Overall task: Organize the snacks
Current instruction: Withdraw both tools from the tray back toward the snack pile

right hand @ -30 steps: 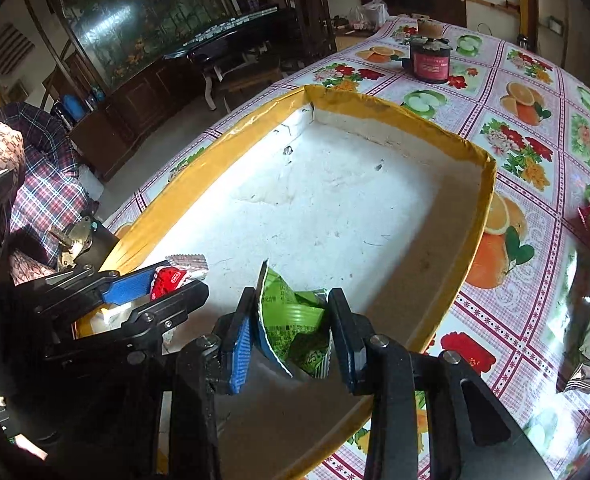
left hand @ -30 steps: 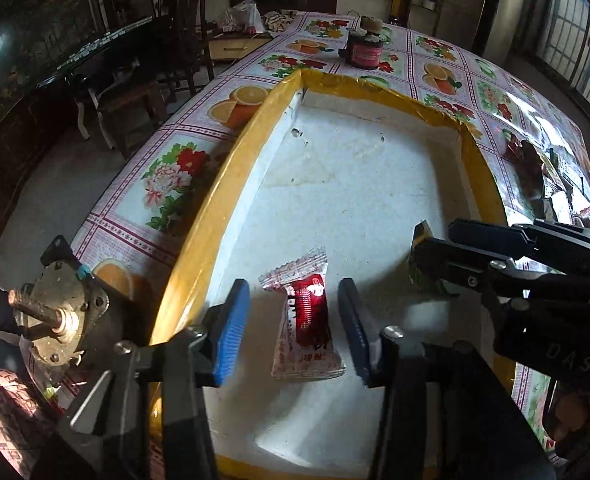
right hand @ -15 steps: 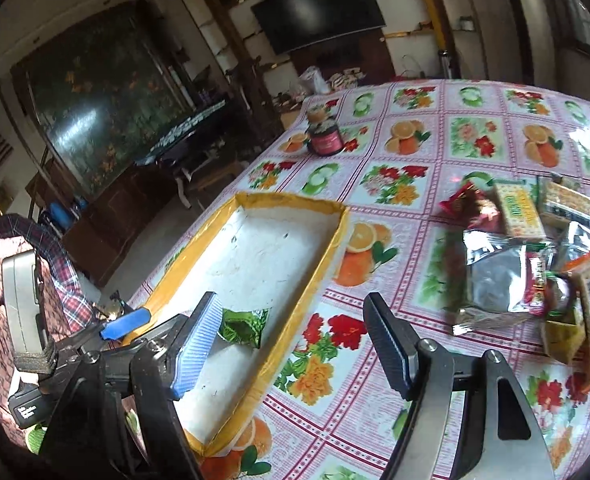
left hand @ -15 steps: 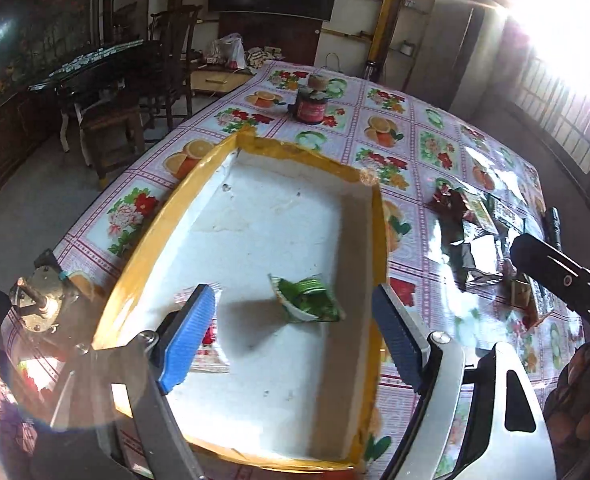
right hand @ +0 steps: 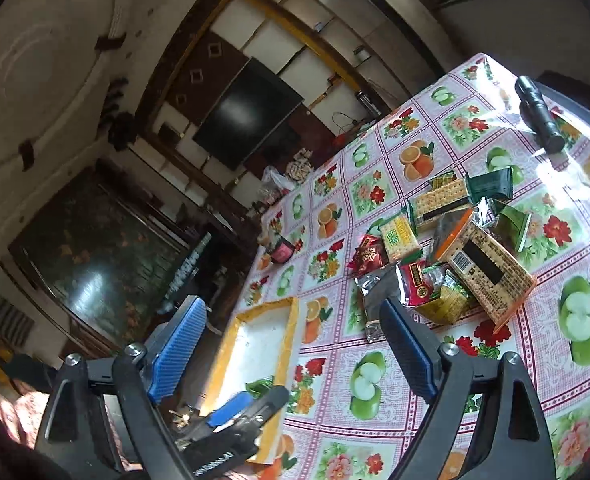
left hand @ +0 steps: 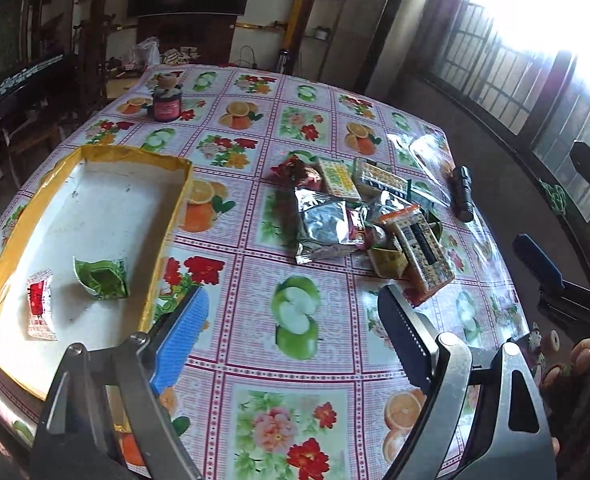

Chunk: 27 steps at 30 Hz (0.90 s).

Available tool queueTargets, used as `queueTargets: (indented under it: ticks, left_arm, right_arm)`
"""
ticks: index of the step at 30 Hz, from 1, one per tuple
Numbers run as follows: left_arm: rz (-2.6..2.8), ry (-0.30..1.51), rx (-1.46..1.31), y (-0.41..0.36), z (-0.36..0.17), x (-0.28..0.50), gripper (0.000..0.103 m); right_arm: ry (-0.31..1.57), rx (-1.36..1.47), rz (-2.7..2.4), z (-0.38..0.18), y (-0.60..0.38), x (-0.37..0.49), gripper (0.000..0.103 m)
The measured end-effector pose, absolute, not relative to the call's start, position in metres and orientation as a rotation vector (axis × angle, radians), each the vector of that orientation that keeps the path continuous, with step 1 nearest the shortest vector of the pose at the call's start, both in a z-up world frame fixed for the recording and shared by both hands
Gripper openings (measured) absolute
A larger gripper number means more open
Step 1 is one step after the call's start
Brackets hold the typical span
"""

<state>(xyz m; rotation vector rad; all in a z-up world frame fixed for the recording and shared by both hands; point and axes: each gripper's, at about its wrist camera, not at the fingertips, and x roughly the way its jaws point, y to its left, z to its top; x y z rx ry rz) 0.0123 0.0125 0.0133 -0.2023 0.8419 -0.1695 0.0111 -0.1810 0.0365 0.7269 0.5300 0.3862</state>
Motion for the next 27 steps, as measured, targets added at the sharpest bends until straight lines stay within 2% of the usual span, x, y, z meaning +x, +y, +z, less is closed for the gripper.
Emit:
queueTargets:
  ticks: [1, 6, 9, 13, 18, 27]
  left_arm:
    - [-0.178, 0.844, -0.198, 0.008, 0.014, 0.012, 0.086]
    - [-0.191, 0.877, -0.214, -0.004, 0.013, 0.019, 0.087]
    - [-0.180, 0.920, -0.244, -0.006, 0.015, 0.028, 0.095]
    - [-0.184, 0.864, -0.223, -0.009, 0.021, 0.022, 0.098]
    - [-0.260, 0.892, -0.324, 0.001, 0.010, 0.022, 0.101]
    - [-0.217, 0.943, -0.124, -0.009, -0.022, 0.019, 0.101]
  right_arm:
    - [0.520, 0.740, 0.379, 0.037, -0.189, 0.007, 0.096]
    - [0.525, 0.808, 0.441, 0.034, -0.217, -0.001, 0.097]
    - [0.448, 0.878, 0.480, 0.053, -0.241, -0.011, 0.098]
    - [0.339, 0.836, 0.423, 0.073, -0.254, -0.032, 0.098]
    - [0.300, 0.780, 0.382, 0.055, -0.262, -0.042, 0.099]
    - [0.534, 0.543, -0.001, 0.018, -0.275, -0.046, 0.099]
